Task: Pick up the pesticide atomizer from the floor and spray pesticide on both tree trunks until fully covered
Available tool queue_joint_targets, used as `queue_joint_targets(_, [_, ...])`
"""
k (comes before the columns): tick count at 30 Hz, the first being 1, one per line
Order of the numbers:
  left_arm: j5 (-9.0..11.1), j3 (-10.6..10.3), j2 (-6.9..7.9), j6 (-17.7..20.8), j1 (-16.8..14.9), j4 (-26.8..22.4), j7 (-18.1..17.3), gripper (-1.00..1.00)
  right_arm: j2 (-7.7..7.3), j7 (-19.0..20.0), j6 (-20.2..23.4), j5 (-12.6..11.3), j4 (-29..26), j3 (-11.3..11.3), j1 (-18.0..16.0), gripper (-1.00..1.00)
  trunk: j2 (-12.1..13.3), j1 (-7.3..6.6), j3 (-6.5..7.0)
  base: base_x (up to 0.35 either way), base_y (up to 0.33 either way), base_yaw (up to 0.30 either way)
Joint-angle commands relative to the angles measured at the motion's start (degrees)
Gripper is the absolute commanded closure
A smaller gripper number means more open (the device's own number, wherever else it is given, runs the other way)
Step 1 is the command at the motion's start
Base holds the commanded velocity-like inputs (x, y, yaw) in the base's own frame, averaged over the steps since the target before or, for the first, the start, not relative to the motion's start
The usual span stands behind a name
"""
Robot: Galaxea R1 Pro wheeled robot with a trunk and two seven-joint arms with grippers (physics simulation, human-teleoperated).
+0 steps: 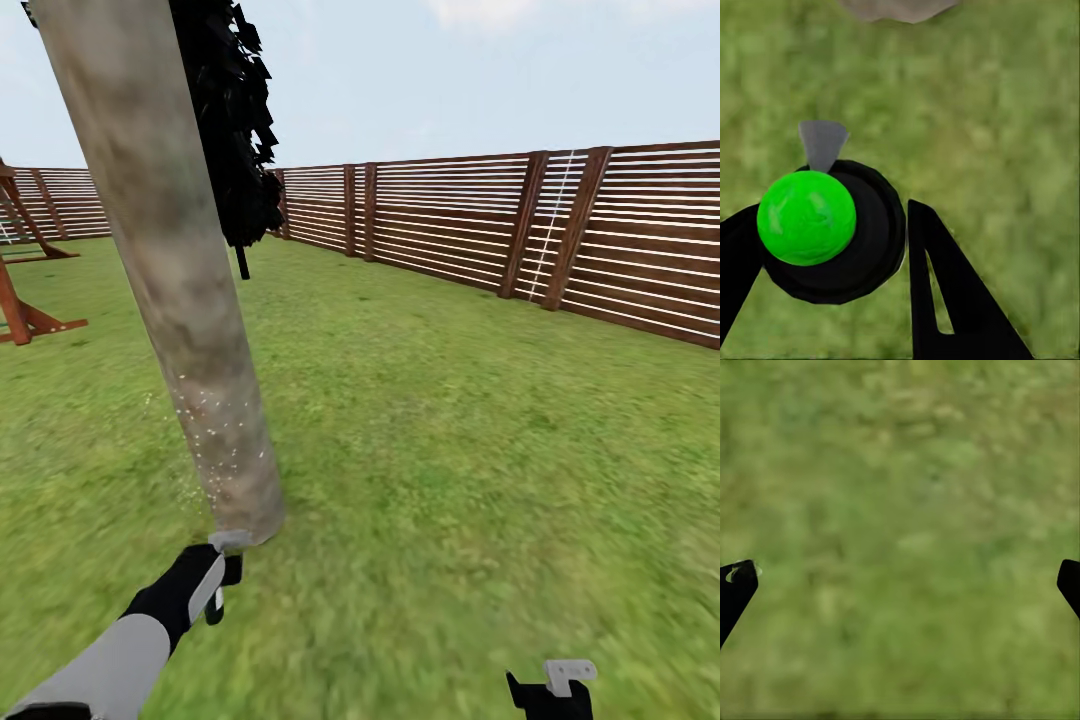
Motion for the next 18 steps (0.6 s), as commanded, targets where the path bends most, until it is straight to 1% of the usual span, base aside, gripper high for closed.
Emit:
queue_joint_targets(1, [-0.1, -0.1, 0.0, 0.0, 0.0, 1.1, 0.0, 1.0, 0.0, 0.0, 0.0, 0.0, 0.0, 0.0, 0.0, -1.0, 0.0, 0.0, 0.01, 0.0, 0.0, 0.0])
queue_joint_targets(4, [-0.1, -0.1, -0.07, 0.0, 0.1, 2.6, 0.0, 1.0, 0.0, 0.0, 0.0, 0.0, 0.0, 0.0, 0.0, -1.0, 0.0, 0.0, 0.01, 0.089, 0.0, 0.0])
queue_joint_targets(5, [0.2, -0.1, -0.13, -0.3, 0.1, 4.8, 0.1, 1.0, 0.03, 0.1, 0.0, 0.0, 0.0, 0.0, 0.0, -1.0, 0.0, 0.0, 0.01, 0.304, 0.0, 0.0])
queue_joint_targets(6, [0.3, -0.1, -0.14, -1.5, 0.1, 6.2, 0.1, 1.0, 0.06, 0.1, 0.0, 0.0, 0.0, 0.0, 0.0, -1.0, 0.0, 0.0, 0.01, 0.324, 0.0, 0.0])
queue_joint_targets(7, [0.2, -0.1, -0.14, -2.4, 0.1, 6.8, 0.2, 1.0, 0.07, 0.2, 0.0, 0.0, 0.0, 0.0, 0.0, -1.0, 0.0, 0.0, 0.01, 0.332, 0.0, 0.0])
queue_joint_targets(10, [0.0, 0.0, -0.16, -2.9, 0.1, 7.3, 0.2, 1.0, 0.08, 0.2, 0.0, 0.0, 0.0, 0.0, 0.0, -1.0, 0.0, 0.0, 0.01, 0.336, -0.014, 0.044])
queue_joint_targets(14, [0.1, 0.0, -0.19, -2.9, 0.1, 7.3, 0.2, 1.0, 0.12, 0.2, 0.0, 0.0, 0.0, 0.0, 0.1, -1.0, 0.0, 0.0, 0.01, 0.277, -0.147, 0.253])
queue_joint_targets(17, [0.1, 0.0, -0.21, -2.9, 0.1, 7.3, 0.2, 1.0, 0.14, 0.2, 0.0, 0.0, 0.0, 0.0, 0.0, -1.0, 0.0, 0.0, 0.01, 0.175, -0.228, 0.26])
queue_joint_targets(18, [0.1, 0.0, -0.24, -2.9, 0.1, 7.3, 0.2, 1.0, 0.13, 0.2, 0.0, 0.0, 0.0, 0.0, 0.0, -1.0, 0.0, 0.0, 0.01, 0.137, -0.25, 0.099])
